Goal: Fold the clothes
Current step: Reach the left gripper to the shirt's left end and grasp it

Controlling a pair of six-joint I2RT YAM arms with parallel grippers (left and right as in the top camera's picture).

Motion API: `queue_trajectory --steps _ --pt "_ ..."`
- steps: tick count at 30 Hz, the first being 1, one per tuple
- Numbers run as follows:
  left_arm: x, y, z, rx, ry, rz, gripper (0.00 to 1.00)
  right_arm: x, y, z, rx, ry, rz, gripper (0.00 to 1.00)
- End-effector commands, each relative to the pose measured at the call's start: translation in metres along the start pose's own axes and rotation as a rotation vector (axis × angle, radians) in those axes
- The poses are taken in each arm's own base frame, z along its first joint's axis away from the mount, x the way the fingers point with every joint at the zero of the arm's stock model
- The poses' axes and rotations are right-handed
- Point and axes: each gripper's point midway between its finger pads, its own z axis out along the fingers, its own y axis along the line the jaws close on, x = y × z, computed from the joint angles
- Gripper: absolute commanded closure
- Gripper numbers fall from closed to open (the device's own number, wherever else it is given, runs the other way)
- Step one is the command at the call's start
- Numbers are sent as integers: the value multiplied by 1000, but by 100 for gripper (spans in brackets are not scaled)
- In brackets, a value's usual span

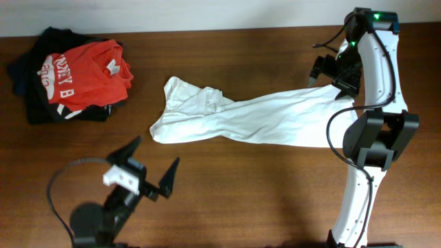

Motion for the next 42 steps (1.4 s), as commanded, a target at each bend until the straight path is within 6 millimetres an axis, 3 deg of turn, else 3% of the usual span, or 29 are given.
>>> queue_trajectory --steps 1,4,6,9,12,15,18,21,23,28,35,38,42 --pt "-29 26 45 34 195 3 1 2 3 -22 -18 -49 -18 5" --pt "-31 41 81 72 370 -70 1 2 3 -22 -18 -50 -19 5" --pt "-32 52 121 114 488 -132 1 1 1 -22 -8 -54 -19 4" --pt "-22 64 168 179 520 -242 1 0 -1 -22 6 -59 -19 3" --pt "4 84 195 121 592 -331 1 0 -1 -22 6 -60 -19 2" --pt "48 95 210 20 715 -370 1 0 0 -22 5 -61 -20 2" --pt "103 92 219 -74 874 -321 1 0 0 -22 5 -61 -21 2" --pt "136 73 229 -37 935 -316 1 1 -1 -22 7 -57 -35 2" --pt "149 73 231 -40 955 -319 1 1 -1 -22 8 -57 -42 2" --pt "204 105 220 -251 1076 -287 1 1 -1 -22 7 -58 -42 1" --pt "214 121 223 -321 1072 -245 1 0 0 -21 10 -62 -56 1" --pt "216 123 221 -320 1075 -254 7 1 2 -21 11 -60 -62 1" --pt "241 120 219 -308 1120 -269 10 4 10 -18 25 -61 -85 1"
